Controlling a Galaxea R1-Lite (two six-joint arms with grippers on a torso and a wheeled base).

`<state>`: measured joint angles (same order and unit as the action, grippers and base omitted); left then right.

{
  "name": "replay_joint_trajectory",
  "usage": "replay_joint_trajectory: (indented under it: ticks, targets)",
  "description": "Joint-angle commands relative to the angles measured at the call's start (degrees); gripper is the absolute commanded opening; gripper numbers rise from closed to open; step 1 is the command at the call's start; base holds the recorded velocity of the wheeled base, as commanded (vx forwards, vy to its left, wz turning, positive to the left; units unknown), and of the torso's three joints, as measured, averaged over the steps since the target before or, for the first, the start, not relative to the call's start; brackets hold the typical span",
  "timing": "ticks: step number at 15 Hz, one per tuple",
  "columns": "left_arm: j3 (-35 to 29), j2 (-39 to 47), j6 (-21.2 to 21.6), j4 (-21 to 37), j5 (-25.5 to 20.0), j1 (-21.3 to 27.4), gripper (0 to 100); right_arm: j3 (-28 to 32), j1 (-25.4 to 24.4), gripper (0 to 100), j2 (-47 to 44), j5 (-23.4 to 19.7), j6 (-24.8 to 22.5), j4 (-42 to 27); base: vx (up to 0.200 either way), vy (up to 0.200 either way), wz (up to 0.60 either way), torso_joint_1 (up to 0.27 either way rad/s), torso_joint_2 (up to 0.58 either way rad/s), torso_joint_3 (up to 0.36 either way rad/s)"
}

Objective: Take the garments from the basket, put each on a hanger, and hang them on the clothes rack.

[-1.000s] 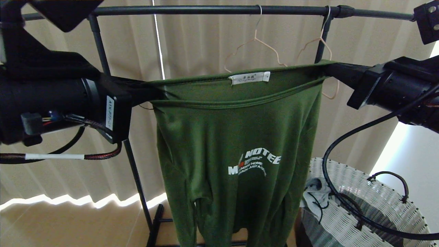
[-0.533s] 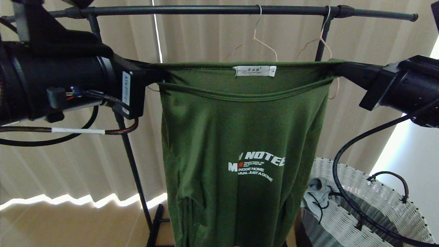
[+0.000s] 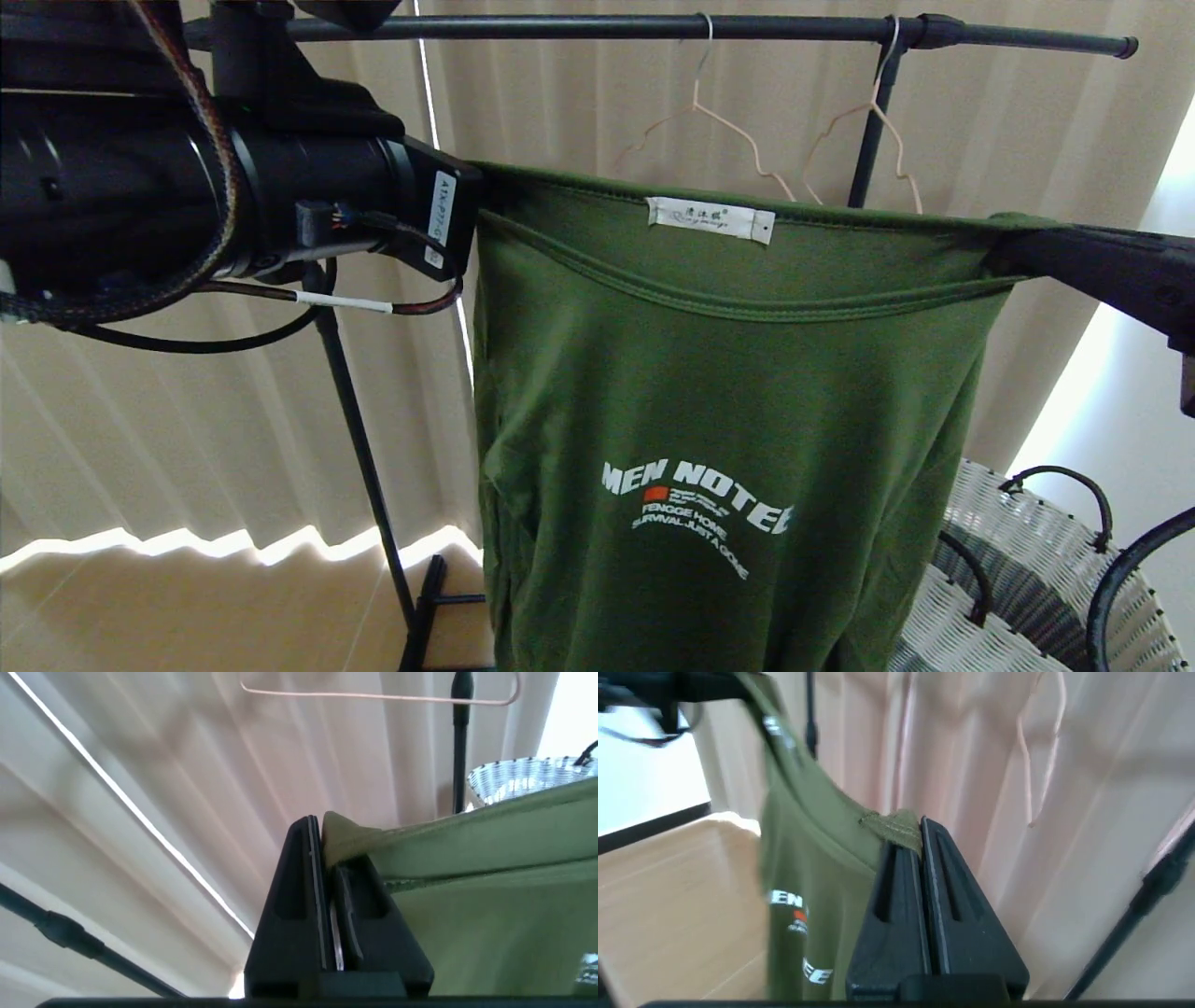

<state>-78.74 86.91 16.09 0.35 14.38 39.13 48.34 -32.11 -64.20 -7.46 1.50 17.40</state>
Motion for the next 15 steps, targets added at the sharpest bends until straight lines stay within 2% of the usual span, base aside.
replay_joint_trajectory:
  ticks: [1,4,8,12,15]
  targets:
    - [0.25,0.46,-0.1,0.09,0.03,-0.11,0,-0.26,-0.67,0,0.83,0.08,-0.01,0.36,0.0,0.0,0.0,0.0,0.0,0.0]
    - [0.43,-0.77,-0.27,0.61,-0.06,-0.02,0,0.27,-0.23,0,-1.37,0.34,-0.36,0.71,0.0,0.0,0.0,0.0,0.0,0.0]
    - [6.05,-5.26,-2.12,0.7,-0.5,0.95,0,4.31,3.72,0,-7.7,0.43,-0.27,0.8,0.0,0.0,0.0,0.0,0.0,0.0]
    - [7.02,-10.0,-3.08,7.91,-1.03,3.32,0,12.22,3.81,0,-15.52,0.34,-0.01,1.06,0.0,0.0,0.0,0.0,0.0,0.0]
    - [7.46,-12.02,-3.0,10.63,-1.29,5.17,0,13.19,3.81,0,-18.33,0.25,0.08,4.31,0.0,0.0,0.0,0.0,0.0,0.0]
